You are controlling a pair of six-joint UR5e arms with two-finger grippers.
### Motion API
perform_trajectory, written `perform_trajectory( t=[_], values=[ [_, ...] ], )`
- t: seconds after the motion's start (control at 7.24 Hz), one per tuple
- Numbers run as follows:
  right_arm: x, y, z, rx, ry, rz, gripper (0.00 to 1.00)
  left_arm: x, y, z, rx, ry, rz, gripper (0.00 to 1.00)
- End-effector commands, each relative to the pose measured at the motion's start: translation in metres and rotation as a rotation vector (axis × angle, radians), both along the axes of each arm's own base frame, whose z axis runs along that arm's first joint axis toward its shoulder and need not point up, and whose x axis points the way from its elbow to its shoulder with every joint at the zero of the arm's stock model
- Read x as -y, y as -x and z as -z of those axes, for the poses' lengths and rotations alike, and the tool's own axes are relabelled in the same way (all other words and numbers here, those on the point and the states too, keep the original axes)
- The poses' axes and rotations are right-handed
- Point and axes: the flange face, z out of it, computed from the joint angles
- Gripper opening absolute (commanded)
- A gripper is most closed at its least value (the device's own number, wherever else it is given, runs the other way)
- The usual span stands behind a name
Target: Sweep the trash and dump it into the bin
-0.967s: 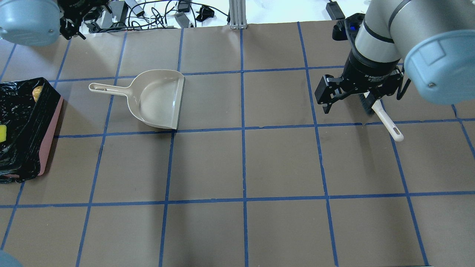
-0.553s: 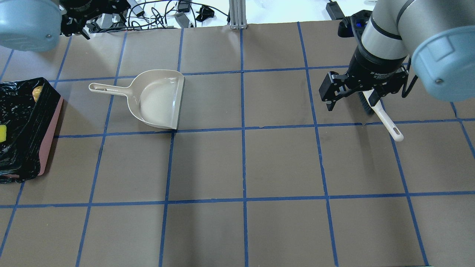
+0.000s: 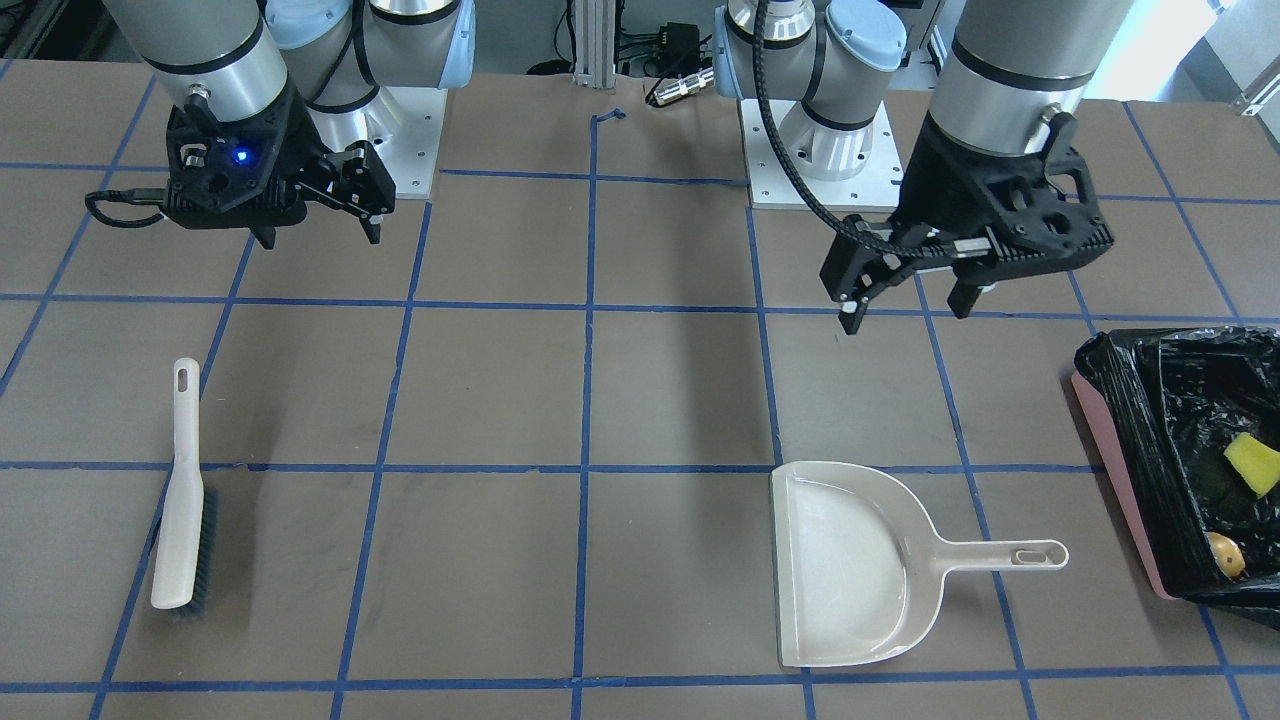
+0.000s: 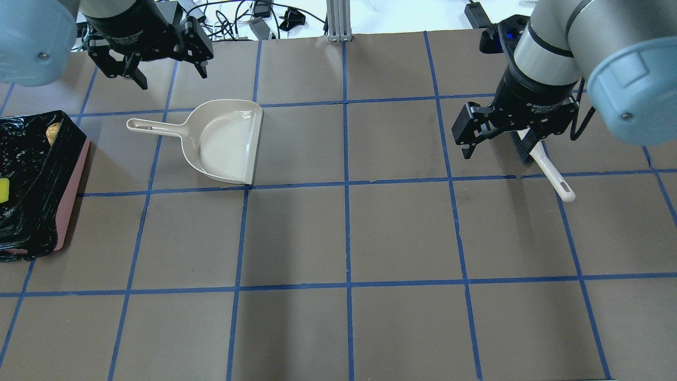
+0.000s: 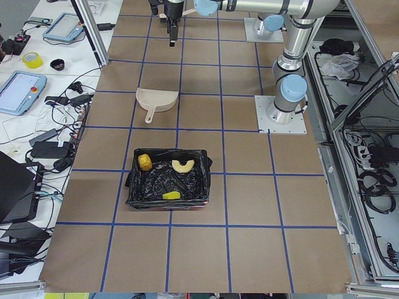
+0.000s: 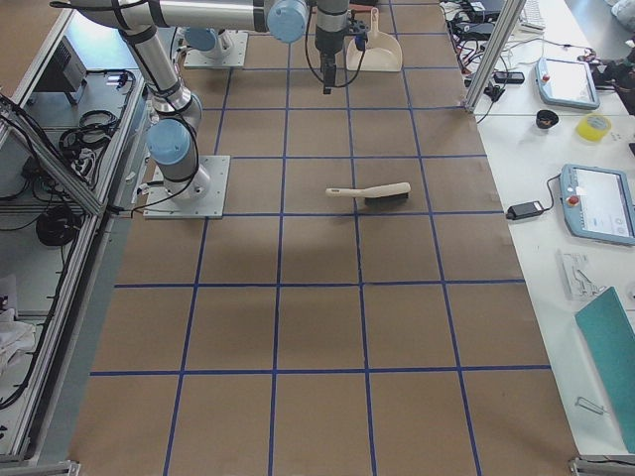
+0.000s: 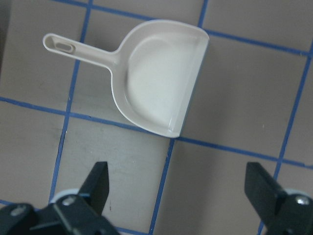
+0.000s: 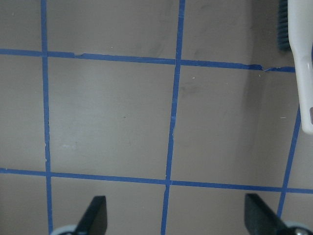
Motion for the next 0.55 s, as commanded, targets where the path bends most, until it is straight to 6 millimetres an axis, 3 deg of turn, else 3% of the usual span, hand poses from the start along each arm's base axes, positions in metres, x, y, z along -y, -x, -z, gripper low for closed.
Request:
perform_trajectory(
  t=[0.0, 0.28, 0.41],
  values=[
    [0.000, -0.001, 0.001, 0.005, -0.003, -0.002, 1.00, -0.033, 0.016, 0.010, -0.014, -0.118, 0.146, 1.00],
    [0.000, -0.001, 0.002, 0.004, -0.004, -0.003, 1.00, -0.049, 0.028, 0.048, -0.012, -0.186, 0.254, 1.00],
    [0.000, 0.000, 0.001, 0.004, -0.001, -0.002, 1.00, -0.051, 0.029, 0.054, -0.013, -0.197, 0.259, 1.00]
  ],
)
